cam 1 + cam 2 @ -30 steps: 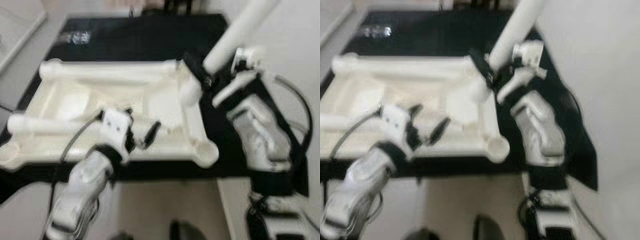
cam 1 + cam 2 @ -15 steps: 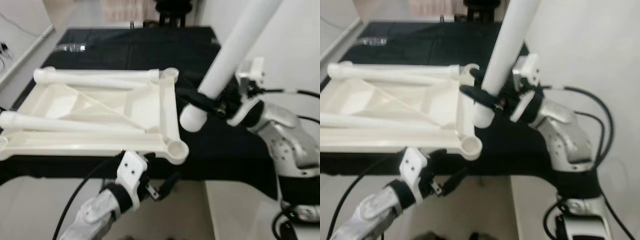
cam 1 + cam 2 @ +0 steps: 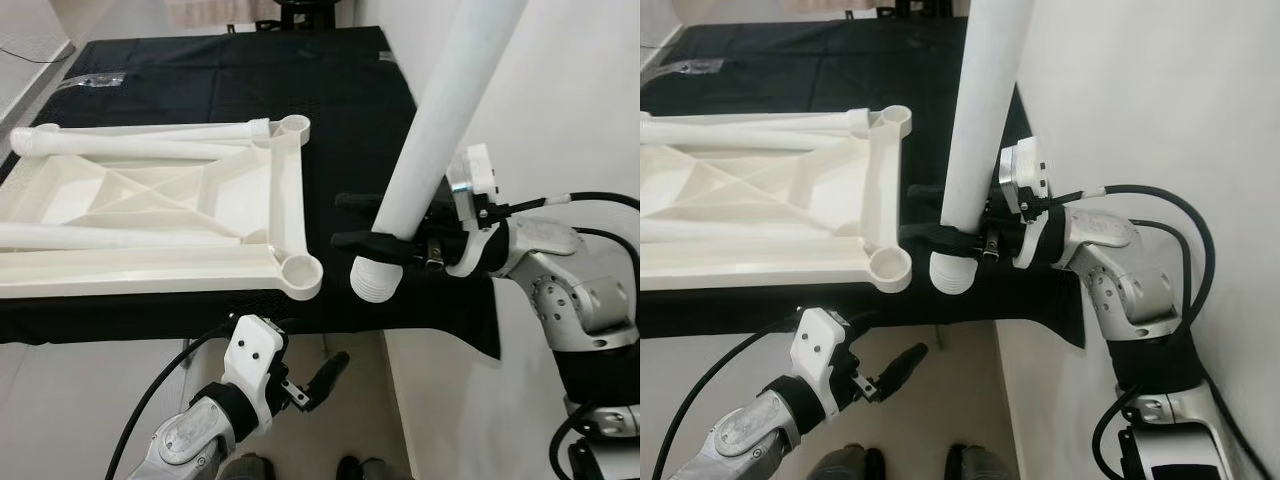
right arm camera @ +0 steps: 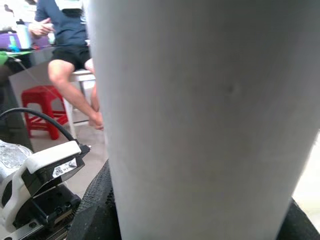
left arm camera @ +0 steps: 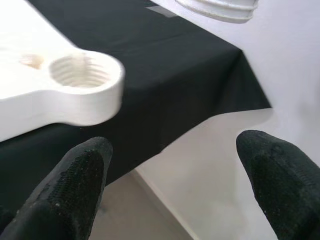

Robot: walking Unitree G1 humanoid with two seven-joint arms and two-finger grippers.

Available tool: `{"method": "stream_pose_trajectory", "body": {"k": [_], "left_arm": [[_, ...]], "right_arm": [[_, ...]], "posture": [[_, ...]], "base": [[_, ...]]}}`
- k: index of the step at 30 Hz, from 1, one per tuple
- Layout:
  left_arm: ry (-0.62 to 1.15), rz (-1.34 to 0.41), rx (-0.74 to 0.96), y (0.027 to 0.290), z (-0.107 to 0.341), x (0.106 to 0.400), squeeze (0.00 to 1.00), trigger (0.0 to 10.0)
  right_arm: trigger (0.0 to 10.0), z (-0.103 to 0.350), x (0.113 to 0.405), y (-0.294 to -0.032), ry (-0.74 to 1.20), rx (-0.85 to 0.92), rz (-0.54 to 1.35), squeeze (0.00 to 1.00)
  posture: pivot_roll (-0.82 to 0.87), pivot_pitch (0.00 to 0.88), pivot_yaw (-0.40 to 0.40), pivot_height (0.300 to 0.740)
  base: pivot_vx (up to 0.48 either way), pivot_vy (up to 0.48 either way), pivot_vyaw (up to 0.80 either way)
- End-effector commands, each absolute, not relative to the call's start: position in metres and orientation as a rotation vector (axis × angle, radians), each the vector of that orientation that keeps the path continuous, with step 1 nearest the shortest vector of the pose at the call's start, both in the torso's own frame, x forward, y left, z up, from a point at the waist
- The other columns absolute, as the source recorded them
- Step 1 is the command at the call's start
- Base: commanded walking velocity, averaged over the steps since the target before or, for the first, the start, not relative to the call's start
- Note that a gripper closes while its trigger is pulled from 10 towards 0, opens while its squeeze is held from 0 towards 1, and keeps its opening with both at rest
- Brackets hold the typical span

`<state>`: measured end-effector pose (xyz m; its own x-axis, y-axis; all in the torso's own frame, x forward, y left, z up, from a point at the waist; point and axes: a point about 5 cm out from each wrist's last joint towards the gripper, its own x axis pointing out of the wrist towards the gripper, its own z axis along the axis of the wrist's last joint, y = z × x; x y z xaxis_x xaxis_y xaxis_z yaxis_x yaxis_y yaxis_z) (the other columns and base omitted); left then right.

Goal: Building children table

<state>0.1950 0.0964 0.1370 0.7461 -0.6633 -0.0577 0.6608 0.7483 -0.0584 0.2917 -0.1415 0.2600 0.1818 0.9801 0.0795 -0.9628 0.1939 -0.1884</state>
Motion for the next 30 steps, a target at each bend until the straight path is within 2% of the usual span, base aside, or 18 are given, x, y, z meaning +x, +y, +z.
{"method": "stream_pose_trajectory", "body": {"k": [1,10,14,19,24,30], "left_arm": [[0.072,-0.711,-0.029,0.099,0.138,0.192,0.0,10.0],[-0.003,-0.626,0.075,0.103,0.141,0.199,0.0,10.0],[-0.028,-0.6,0.099,0.105,0.143,0.198,0.0,10.0],[-0.051,-0.546,0.145,0.109,0.141,0.203,0.0,10.0],[-0.07,-0.564,0.116,0.108,0.142,0.2,0.0,10.0],[-0.087,-0.647,0.17,0.101,0.147,0.176,0.0,10.0]], "right_arm": [[10.0,0.263,0.29,-0.139,-0.214,-0.096,1.403,0.0],[10.0,0.277,0.301,-0.125,-0.338,-0.01,1.381,0.0],[10.0,0.278,0.307,-0.125,-0.348,-0.025,1.377,0.0],[10.0,0.291,0.313,-0.128,-0.41,0.045,1.402,0.0],[10.0,0.285,0.29,-0.129,-0.276,0.009,1.846,0.0],[10.0,0.295,0.303,-0.118,-0.252,-0.109,1.923,0.0]], "posture": [[0.05,0.251,-0.048,0.74],[0.05,0.291,-0.033,0.74],[0.06,0.308,-0.034,0.74],[0.08,0.331,-0.036,0.74],[0.12,0.367,-0.033,0.74],[0.17,0.446,-0.024,0.74]], "base": [[0.0,0.48,0.0],[0.0,0.053,0.0],[0.0,0.0,0.0],[0.0,0.0,0.0],[0.0,0.0,0.0],[0.0,0.0,0.0]]}}
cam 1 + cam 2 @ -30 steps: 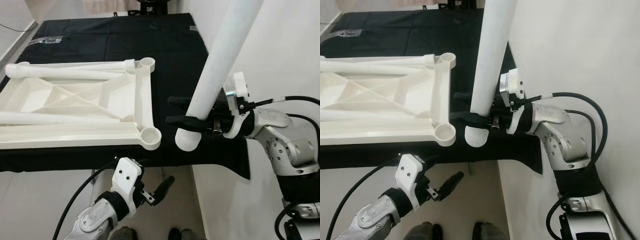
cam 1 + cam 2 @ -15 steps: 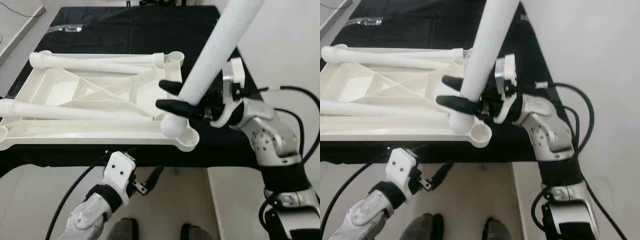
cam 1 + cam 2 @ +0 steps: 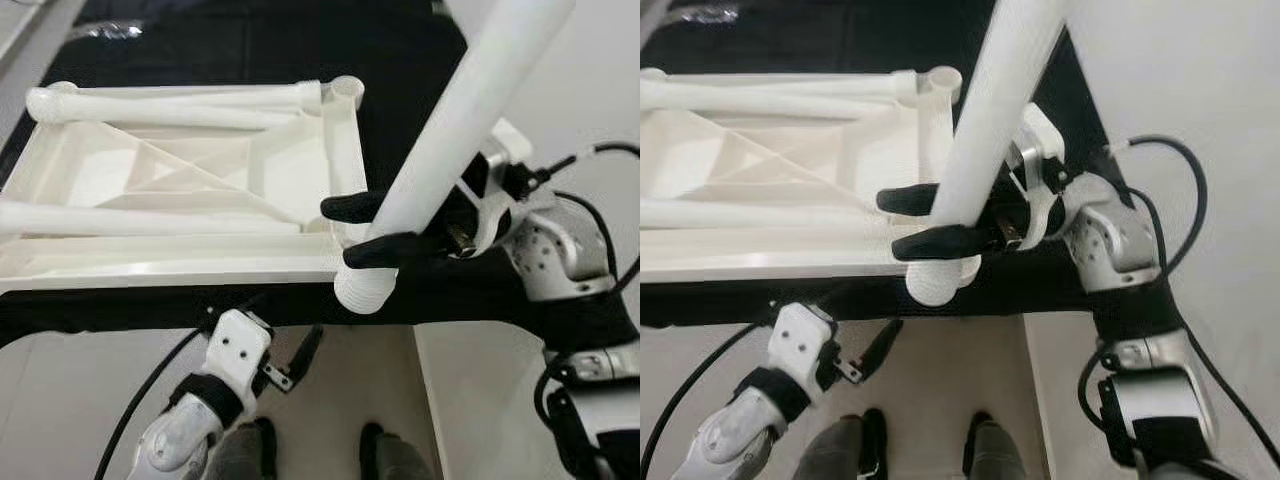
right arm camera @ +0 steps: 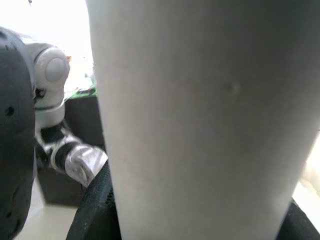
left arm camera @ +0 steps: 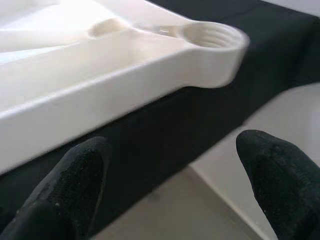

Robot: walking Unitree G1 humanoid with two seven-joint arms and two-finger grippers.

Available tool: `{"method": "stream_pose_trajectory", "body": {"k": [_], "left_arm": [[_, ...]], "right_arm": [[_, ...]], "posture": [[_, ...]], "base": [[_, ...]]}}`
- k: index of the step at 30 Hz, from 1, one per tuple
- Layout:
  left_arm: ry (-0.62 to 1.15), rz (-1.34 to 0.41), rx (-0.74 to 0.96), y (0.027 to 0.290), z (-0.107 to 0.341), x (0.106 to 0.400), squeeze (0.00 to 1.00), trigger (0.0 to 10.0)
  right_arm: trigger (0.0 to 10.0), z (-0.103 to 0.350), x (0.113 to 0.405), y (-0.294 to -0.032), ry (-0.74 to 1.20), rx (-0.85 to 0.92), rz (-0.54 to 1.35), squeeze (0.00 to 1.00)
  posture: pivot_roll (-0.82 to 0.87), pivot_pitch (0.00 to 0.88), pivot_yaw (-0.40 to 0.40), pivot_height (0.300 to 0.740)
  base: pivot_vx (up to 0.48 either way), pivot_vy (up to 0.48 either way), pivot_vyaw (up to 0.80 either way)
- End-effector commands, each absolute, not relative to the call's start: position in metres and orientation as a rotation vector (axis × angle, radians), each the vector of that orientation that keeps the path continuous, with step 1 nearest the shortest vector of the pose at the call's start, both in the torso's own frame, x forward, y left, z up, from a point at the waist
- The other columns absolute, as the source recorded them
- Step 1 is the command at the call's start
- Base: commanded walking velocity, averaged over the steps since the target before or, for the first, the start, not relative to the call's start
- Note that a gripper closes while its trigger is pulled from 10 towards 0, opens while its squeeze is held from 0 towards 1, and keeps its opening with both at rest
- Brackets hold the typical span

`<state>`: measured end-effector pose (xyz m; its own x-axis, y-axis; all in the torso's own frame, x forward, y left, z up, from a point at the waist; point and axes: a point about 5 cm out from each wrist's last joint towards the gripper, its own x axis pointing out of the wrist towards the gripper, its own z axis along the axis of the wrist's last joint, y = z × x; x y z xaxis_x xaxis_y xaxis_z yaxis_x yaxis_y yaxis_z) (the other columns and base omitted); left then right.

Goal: Building children table

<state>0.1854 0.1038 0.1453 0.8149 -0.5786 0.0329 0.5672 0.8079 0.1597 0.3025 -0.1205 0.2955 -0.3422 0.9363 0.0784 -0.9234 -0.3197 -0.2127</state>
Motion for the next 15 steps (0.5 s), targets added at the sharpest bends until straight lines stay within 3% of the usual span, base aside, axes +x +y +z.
{"method": "stream_pose_trajectory", "body": {"k": [1,8,15], "left_arm": [[-0.087,-0.647,0.17,0.101,0.147,0.176,0.0,10.0],[-0.043,-0.778,0.187,0.093,0.147,0.151,0.0,10.0],[-0.033,-0.749,0.207,0.102,0.149,0.144,0.0,10.0]], "right_arm": [[10.0,0.295,0.303,-0.118,-0.252,-0.109,1.923,0.0],[10.0,0.299,0.31,-0.113,-0.278,-0.126,1.92,0.0],[10.0,0.301,0.311,-0.115,-0.273,-0.167,1.927,0.0]], "posture": [[0.17,0.446,-0.024,0.74],[0.2,0.492,0.001,0.74],[0.21,0.506,0.02,0.74]], "base": [[0.0,0.0,0.0],[0.0,0.0,0.0],[0.0,0.0,0.0]]}}
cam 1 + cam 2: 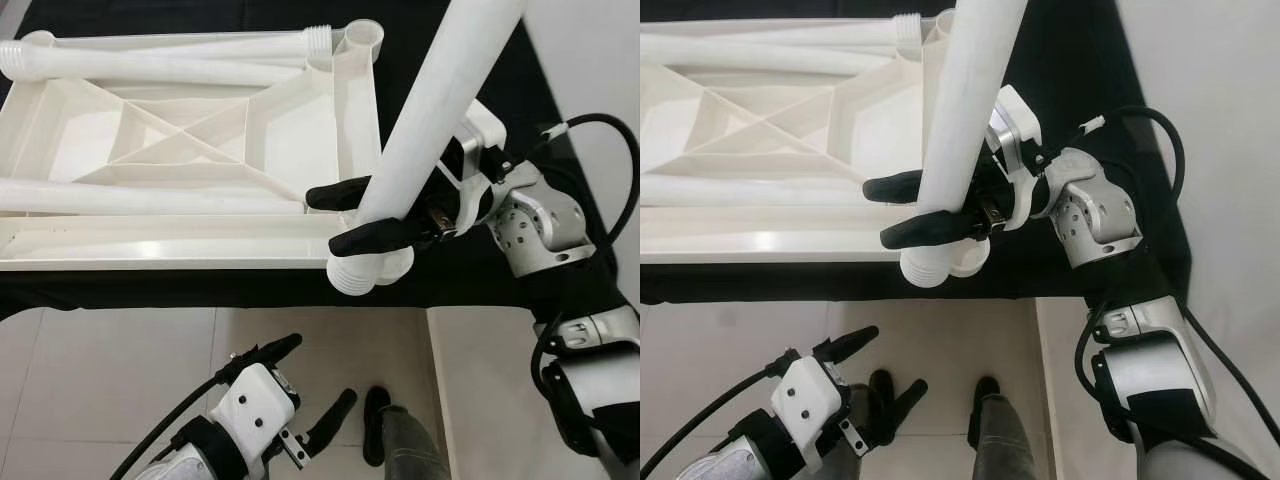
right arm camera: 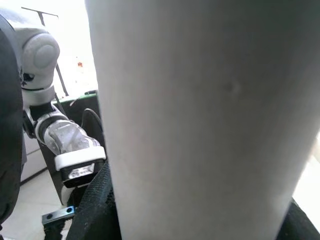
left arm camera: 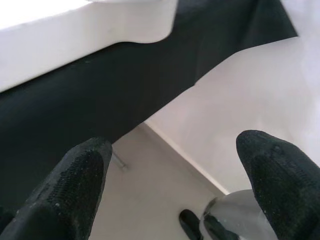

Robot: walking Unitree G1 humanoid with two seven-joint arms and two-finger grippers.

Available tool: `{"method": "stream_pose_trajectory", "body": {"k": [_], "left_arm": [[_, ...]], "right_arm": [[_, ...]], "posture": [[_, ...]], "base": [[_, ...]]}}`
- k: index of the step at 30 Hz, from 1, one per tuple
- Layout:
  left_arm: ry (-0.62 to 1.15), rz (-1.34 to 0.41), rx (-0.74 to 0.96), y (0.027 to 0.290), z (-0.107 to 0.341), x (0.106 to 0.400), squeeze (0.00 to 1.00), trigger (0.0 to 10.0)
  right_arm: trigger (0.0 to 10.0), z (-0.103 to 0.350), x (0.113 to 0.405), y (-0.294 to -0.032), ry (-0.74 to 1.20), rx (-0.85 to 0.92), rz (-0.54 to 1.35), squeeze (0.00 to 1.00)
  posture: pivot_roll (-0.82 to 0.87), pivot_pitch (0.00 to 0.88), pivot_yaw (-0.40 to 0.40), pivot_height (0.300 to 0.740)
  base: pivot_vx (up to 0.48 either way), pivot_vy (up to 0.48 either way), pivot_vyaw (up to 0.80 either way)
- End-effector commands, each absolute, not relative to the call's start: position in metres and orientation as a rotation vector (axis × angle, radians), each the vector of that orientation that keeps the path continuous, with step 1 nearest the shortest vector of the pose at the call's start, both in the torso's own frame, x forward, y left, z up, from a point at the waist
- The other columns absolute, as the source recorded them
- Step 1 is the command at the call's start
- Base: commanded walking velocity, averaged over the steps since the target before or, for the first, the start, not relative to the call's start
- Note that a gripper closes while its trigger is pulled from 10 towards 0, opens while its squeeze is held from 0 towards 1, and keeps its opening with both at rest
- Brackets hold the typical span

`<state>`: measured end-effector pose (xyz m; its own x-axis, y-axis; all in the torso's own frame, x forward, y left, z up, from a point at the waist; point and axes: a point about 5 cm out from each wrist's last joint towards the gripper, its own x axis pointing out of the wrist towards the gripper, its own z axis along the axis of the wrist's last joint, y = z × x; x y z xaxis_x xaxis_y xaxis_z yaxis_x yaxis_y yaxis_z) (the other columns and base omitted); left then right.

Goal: Building children table

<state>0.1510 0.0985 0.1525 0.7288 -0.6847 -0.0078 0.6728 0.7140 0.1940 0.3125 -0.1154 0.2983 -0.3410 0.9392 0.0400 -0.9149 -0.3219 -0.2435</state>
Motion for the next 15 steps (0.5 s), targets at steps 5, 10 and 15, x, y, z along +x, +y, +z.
{"method": "stream_pose_trajectory", "body": {"k": [5,10,15], "left_arm": [[-0.044,-0.719,0.223,0.103,0.152,0.14,0.0,10.0],[-0.045,-0.713,0.225,0.102,0.153,0.138,0.0,10.0],[-0.044,-0.714,0.224,0.102,0.154,0.136,0.0,10.0]], "right_arm": [[10.0,0.303,0.315,-0.117,-0.273,-0.197,1.914,0.0],[10.0,0.31,0.32,-0.125,-0.309,-0.2,1.868,0.0],[10.0,0.315,0.32,-0.134,-0.312,-0.2,1.85,0.0]], "posture": [[0.22,0.514,0.016,0.74],[0.23,0.514,0.019,0.74],[0.23,0.52,0.026,0.74]], "base": [[0.0,0.0,0.0],[0.0,0.0,0.0],[0.0,0.0,0.0]]}}
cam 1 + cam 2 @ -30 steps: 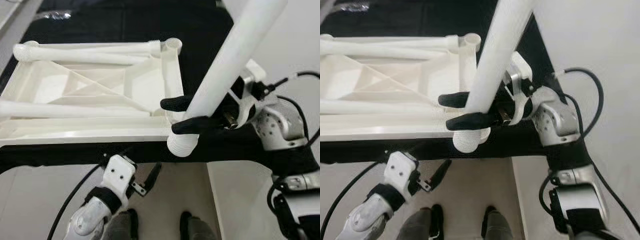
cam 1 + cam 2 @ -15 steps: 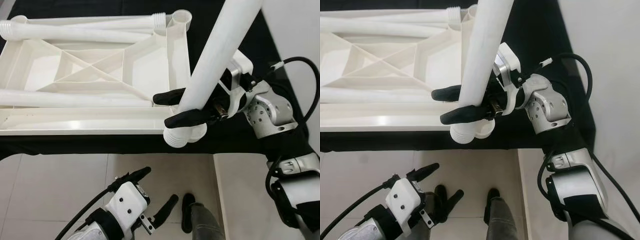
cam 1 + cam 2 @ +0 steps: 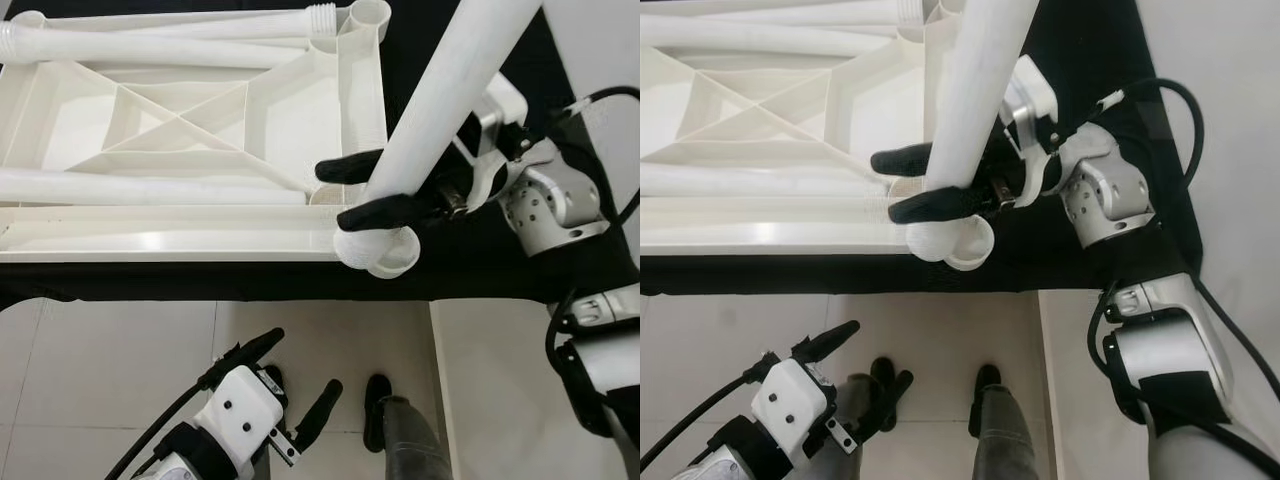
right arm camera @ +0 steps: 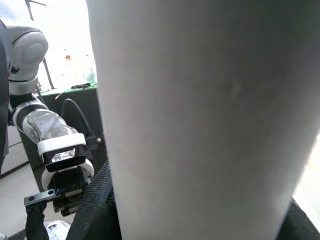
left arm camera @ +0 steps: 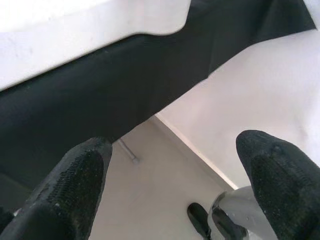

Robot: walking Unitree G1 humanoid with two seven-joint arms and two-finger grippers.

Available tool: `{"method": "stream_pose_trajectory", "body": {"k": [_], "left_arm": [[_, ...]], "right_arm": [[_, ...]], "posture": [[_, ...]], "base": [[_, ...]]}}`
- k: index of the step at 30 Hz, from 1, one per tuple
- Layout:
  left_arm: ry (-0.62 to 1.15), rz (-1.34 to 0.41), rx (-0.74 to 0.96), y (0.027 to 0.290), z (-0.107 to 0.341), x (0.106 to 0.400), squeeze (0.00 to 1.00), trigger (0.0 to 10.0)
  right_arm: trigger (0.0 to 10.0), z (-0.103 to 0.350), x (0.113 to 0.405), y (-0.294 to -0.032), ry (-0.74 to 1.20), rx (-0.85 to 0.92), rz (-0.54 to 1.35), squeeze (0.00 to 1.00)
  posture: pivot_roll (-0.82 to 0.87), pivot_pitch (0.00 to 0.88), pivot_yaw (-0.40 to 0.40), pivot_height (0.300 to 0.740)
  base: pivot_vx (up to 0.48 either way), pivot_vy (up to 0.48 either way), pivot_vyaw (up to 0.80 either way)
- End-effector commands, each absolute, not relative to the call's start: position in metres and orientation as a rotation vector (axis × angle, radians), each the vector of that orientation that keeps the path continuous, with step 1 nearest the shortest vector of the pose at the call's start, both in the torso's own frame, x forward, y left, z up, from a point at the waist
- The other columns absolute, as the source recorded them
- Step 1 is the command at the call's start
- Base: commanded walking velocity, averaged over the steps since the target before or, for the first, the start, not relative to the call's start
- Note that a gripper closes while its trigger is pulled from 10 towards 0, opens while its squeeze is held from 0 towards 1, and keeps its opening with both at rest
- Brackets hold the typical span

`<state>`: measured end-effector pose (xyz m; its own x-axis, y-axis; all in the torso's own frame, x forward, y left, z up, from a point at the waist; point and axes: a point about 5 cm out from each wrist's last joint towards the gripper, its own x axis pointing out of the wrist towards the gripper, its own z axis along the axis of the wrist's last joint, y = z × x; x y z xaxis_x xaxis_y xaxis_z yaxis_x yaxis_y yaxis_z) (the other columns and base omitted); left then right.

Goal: Building children table

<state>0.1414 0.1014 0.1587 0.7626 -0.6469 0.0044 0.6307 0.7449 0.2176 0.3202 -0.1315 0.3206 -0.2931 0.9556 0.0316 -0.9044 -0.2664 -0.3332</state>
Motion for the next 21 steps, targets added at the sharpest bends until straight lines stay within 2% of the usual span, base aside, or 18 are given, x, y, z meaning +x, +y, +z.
{"method": "stream_pose_trajectory", "body": {"k": [1,13,21], "left_arm": [[-0.043,-0.716,0.223,0.102,0.155,0.135,0.0,10.0],[-0.037,-0.718,0.224,0.102,0.156,0.133,0.0,10.0],[-0.033,-0.719,0.223,0.104,0.154,0.135,0.0,10.0]], "right_arm": [[10.0,0.314,0.319,-0.136,-0.302,-0.203,1.851,0.0],[10.0,0.305,0.323,-0.156,-0.228,-0.354,1.769,0.0],[10.0,0.297,0.301,-0.158,-0.18,-0.425,1.847,0.0]], "posture": [[0.23,0.523,0.028,0.74],[0.24,0.513,0.04,0.74],[0.22,0.5,0.04,0.74]], "base": [[0.0,0.0,0.0],[0.0,0.0,0.0],[0.0,0.0,0.0]]}}
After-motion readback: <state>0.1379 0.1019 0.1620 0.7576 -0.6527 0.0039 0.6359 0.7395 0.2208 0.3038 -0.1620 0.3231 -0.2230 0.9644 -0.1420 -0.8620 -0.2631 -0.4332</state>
